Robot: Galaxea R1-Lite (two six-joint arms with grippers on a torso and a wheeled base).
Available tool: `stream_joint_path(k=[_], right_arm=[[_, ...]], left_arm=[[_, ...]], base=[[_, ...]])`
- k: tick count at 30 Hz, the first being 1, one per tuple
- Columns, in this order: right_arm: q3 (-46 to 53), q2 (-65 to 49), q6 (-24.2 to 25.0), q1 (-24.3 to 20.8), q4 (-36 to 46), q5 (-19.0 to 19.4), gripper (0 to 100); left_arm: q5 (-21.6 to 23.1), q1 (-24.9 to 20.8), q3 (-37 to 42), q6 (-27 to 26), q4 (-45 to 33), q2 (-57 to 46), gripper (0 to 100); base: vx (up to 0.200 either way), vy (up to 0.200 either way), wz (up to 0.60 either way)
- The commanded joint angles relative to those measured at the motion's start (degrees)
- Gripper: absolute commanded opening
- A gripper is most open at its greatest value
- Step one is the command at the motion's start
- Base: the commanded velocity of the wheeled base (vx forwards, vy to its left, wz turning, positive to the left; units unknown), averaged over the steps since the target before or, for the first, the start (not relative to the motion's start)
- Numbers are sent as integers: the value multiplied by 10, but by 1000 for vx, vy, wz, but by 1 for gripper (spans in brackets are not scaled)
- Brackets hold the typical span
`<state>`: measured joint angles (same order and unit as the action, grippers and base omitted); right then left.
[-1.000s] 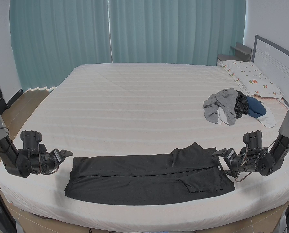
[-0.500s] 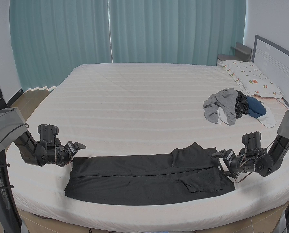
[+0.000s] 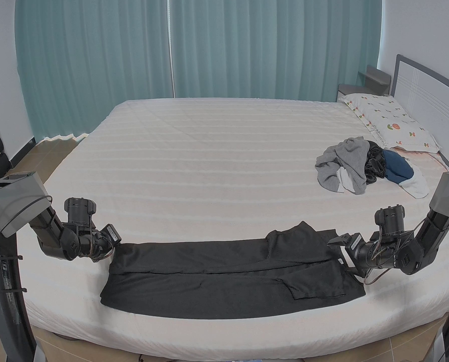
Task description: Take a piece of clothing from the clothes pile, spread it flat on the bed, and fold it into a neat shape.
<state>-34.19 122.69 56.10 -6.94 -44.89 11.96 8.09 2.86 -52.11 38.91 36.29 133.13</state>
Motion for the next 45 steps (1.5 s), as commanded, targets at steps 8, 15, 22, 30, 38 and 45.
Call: stream_joint_path(k=[8, 15, 22, 30, 38, 45], right_arm=[[0, 3, 0, -1, 0, 0, 100], [-3, -7, 1, -2, -1, 0, 100], [-8, -25, -6, -7, -17, -3, 100], [-58, 16, -138, -20, -23, 2, 100], [-124, 72, -240, -19, -13, 56, 100], [-186, 109, -273, -13, 28, 70, 100]], left_arm=[[-12, 6, -3, 34, 23, 1, 0], [-12, 7, 1, 34, 20, 1, 0], [-8, 7, 4, 36, 19, -2, 100], [21, 24, 4, 83, 20, -9, 100], [48, 36, 9, 85, 19, -15, 100], [48, 36, 13, 85, 22, -15, 100]], base=[[0, 0, 0], [0, 0, 0], [0, 0, 0], [0, 0, 0], [0, 0, 0], [0, 0, 0]])
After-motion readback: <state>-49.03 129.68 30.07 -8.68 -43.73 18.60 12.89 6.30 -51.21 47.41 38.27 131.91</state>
